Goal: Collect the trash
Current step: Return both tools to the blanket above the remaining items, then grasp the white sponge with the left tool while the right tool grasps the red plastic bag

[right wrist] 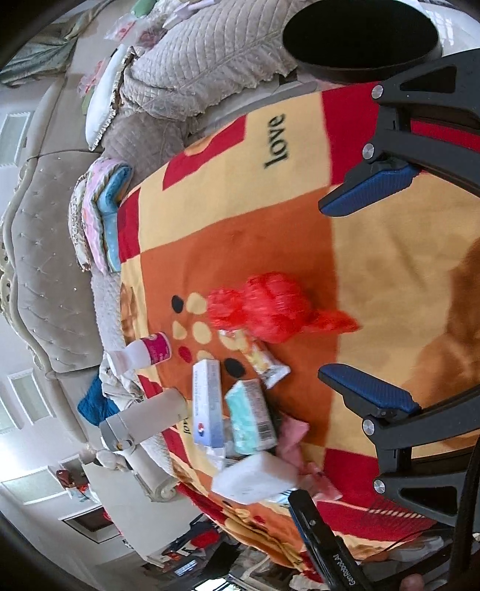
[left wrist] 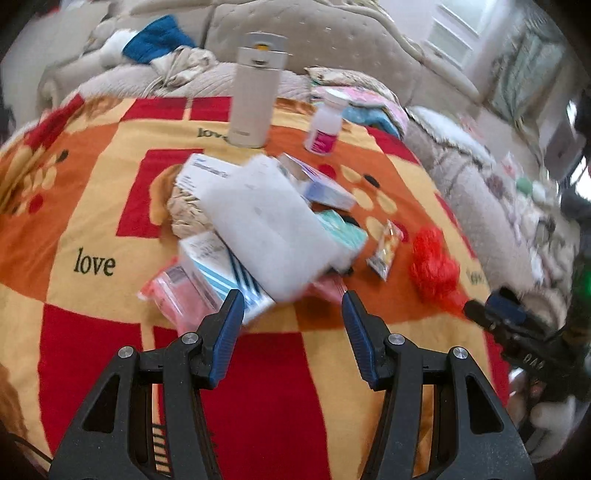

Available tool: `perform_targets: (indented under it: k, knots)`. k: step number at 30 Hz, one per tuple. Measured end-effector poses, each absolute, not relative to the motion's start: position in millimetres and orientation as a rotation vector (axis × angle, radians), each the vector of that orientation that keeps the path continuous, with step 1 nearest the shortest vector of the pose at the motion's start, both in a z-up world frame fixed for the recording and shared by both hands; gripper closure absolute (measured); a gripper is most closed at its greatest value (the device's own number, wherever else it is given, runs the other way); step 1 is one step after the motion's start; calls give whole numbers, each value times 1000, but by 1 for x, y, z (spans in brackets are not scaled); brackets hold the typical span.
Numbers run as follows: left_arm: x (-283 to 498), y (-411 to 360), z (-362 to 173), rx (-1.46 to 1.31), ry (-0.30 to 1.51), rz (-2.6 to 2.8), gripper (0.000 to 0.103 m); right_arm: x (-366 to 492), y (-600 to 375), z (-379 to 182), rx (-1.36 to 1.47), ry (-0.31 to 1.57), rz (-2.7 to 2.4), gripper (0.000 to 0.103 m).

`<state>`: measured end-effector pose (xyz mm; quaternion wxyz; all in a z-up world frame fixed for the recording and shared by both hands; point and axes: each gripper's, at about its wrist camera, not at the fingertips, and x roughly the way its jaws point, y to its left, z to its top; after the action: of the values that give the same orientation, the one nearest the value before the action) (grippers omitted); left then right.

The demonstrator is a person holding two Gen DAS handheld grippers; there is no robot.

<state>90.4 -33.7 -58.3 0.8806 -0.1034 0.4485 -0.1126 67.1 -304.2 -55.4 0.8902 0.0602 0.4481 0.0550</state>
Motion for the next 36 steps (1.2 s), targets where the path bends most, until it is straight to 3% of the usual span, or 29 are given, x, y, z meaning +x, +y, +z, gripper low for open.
perform_targets:
  k: [36]
  knots:
    - [161, -31, -64, -374, 922, -149, 40, 118, -287, -77, 148, 965, 154, 23]
